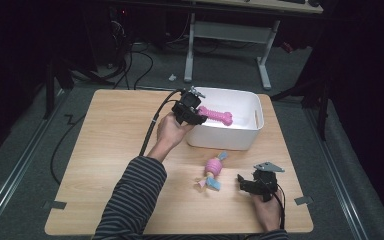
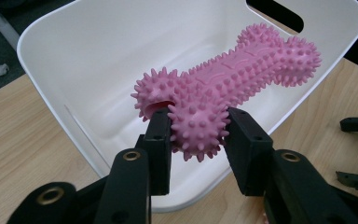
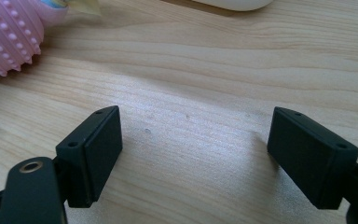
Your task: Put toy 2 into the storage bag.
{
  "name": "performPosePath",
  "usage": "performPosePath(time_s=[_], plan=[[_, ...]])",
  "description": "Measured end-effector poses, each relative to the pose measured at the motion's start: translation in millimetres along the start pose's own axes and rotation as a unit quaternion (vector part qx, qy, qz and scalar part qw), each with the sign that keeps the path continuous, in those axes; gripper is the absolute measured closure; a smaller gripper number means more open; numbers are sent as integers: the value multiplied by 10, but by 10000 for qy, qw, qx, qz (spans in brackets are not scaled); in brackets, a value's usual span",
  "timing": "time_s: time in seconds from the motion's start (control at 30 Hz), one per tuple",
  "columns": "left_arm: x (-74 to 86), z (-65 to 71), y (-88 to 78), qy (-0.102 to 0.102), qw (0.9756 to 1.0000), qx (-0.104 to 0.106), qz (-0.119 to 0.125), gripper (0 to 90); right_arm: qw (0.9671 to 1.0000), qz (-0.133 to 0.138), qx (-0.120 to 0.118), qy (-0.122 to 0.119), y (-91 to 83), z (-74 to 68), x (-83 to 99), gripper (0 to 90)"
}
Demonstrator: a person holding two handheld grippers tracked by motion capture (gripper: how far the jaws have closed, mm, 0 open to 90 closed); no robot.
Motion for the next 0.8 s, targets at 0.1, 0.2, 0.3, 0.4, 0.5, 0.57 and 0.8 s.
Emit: performPosePath(time_s=[0.1, 0.2, 0.3, 0.4, 0.5, 0.57, 0.8], plan=[[5, 3, 4, -4, 10000, 43, -23, 631, 10000, 0, -1, 1, 0, 0, 0, 179], [7, 1, 3, -40, 10000, 88, -24, 624, 10000, 0, 0, -3, 0, 0, 0, 179], [-31, -10, -27, -216, 9994, 232, 106, 583, 10000, 0, -1, -1, 0, 0, 0, 179], [-61, -14, -80, -297, 9988, 329, 227, 540, 10000, -4, -3, 4, 0, -2, 0, 179], [-60, -26, -115, -295, 9988, 294, 259, 491, 10000, -8, -12, -1, 3, -5, -1, 179], [-55, -39, -143, -310, 9988, 272, 280, 464, 10000, -9, -13, -1, 3, -5, -1, 179], [25, -123, -278, -299, 9986, 106, 421, 390, 10000, -6, -17, -15, 5, -6, -3, 179]])
Point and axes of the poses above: each handheld gripper's, and its own axes: y roughly forward along the jaws, x roughly out of its underside, z roughly to its right, the point moved 8 cm from there along y, roughly forward along the jaws, and after that the axes turned 14 degrees about -x, right-handed, at the moved point
